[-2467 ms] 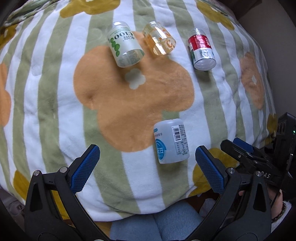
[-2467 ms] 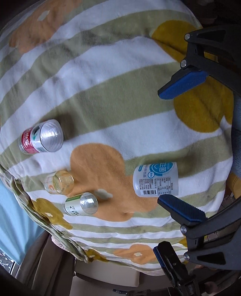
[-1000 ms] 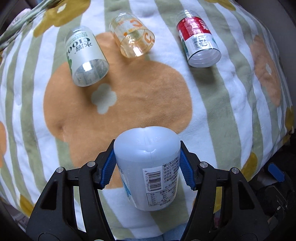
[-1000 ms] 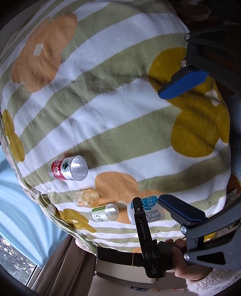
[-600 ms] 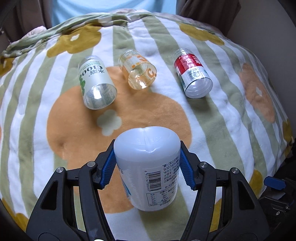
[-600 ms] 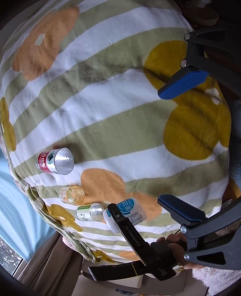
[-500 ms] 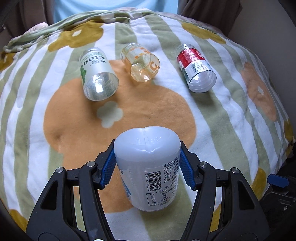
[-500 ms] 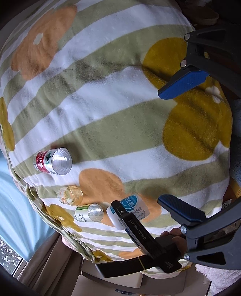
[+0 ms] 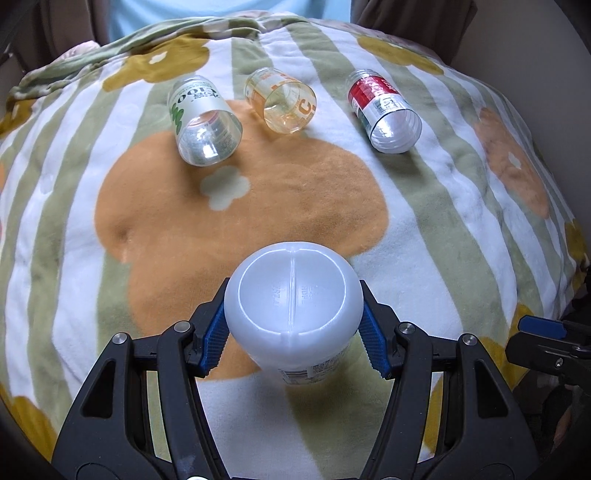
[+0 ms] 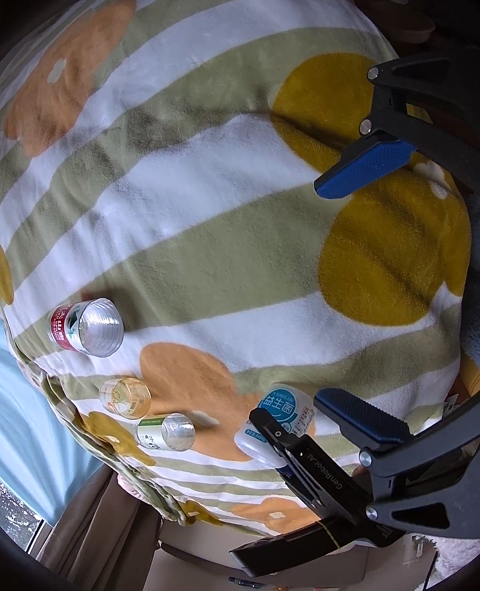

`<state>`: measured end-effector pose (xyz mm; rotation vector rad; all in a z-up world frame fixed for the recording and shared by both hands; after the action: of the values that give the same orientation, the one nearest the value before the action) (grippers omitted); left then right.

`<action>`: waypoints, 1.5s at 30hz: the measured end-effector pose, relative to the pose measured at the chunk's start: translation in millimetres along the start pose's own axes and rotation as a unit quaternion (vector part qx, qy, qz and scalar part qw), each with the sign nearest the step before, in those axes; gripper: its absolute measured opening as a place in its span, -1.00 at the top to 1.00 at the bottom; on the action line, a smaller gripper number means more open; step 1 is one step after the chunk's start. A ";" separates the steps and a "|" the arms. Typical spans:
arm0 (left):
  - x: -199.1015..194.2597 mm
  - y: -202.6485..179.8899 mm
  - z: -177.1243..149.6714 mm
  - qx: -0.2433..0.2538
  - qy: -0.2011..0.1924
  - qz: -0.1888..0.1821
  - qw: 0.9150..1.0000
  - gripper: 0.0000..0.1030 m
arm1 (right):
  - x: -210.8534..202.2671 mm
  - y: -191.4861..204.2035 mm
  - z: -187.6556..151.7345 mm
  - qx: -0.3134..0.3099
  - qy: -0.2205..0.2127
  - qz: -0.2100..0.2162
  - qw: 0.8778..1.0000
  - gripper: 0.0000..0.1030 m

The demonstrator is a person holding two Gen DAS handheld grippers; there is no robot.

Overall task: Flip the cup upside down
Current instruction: 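Lift the white container with the left tool and rotate it upside down, then lower the inverted container onto the bed and open the left tool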

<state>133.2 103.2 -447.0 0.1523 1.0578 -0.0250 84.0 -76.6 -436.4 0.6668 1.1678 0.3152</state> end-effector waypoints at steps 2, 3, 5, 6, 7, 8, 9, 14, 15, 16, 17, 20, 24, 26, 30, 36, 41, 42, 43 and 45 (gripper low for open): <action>1.5 -1.7 -5.9 0.003 0.016 -0.008 1.000 -0.14 | 1.1 0.7 0.6 -0.002 0.001 0.001 1.000 -0.99; 1.3 -3.3 -8.7 0.006 0.019 -0.008 1.000 -0.13 | 1.9 0.7 1.4 -0.002 0.002 0.002 1.000 -0.99; -2.9 -6.3 -10.9 0.015 0.011 -0.004 1.000 -0.13 | 3.4 0.9 2.2 -0.001 0.003 0.003 1.000 -0.99; -5.3 -6.6 -9.9 0.015 0.003 -0.006 1.000 -0.13 | 3.8 0.9 3.2 0.000 0.003 0.003 1.000 -0.99; -7.9 -6.3 -7.4 0.012 -0.007 -0.008 1.000 -0.13 | 3.8 1.5 3.4 -0.001 0.002 0.004 1.000 -0.99; -10.1 -6.0 -4.3 0.011 -0.018 -0.007 1.000 -0.12 | 3.7 2.0 4.0 -0.002 0.002 0.004 1.000 -0.99; -12.6 -5.8 0.0 0.010 -0.032 -0.005 0.999 -0.12 | 3.5 2.5 4.3 -0.004 0.001 0.004 1.000 -0.99; -3.9 -11.2 9.7 0.024 -0.054 -0.002 0.998 -0.12 | 5.5 2.5 4.4 -0.008 0.006 0.006 1.000 -0.99; -0.9 -12.4 9.6 0.027 -0.052 -0.001 0.998 -0.12 | 6.2 2.5 4.0 -0.008 0.007 0.006 1.000 -0.99; 1.2 -14.0 9.8 0.031 -0.051 0.000 0.998 -0.13 | 6.9 2.8 3.7 -0.009 0.008 0.007 1.000 -0.99; 2.5 -15.7 9.8 0.037 -0.049 0.000 0.998 -0.13 | 7.5 3.2 3.5 -0.010 0.010 0.007 1.000 -0.99; 2.0 -18.8 10.0 0.047 -0.048 0.003 0.998 -0.13 | 8.5 4.0 3.3 -0.010 0.011 0.009 1.000 -0.99; 2.7 -18.2 9.0 0.049 -0.037 0.003 0.998 -0.13 | 9.8 4.3 3.5 -0.011 0.012 0.011 1.000 -0.99; 2.3 -18.0 8.9 0.048 -0.036 0.004 0.998 -0.13 | 10.6 5.4 3.9 -0.012 0.012 0.012 1.000 -0.99; 2.7 -18.6 9.8 0.050 -0.030 0.006 0.998 -0.13 | 10.3 6.5 4.5 -0.014 0.012 0.013 1.000 -0.99; 3.5 -16.9 9.8 0.042 -0.024 -0.001 0.999 -0.99 | 11.5 6.2 3.8 -0.014 0.014 0.013 1.000 -0.99; -5.5 -12.6 12.6 0.037 -0.029 -0.010 0.999 -0.99 | 12.6 6.8 2.6 -0.020 0.016 0.009 1.000 -0.99; -8.6 -10.3 13.1 0.034 -0.031 -0.012 0.999 -0.99 | 12.8 7.5 2.2 -0.022 0.016 0.007 1.000 -0.99; -12.3 -8.1 14.2 0.030 -0.033 -0.012 0.999 -0.99 | 13.1 8.4 2.0 -0.023 0.017 0.005 1.000 -0.99; -20.7 -2.7 16.5 0.026 -0.037 -0.011 0.999 -0.99 | 12.6 11.8 2.3 -0.027 0.016 0.002 1.000 -0.99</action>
<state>137.0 97.2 -421.4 0.1843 0.9855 -0.0778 92.1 -61.3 -437.8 0.6190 1.1850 0.3603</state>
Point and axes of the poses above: each gripper's, at about its wrist camera, not at the fingertips, and x roughly the way its jaws point, y to its left, z to its top, the point moved 3 cm from there along x, roughly the way its jaws point, and after that the axes turned 15 degrees about z, right-handed, at the moved point
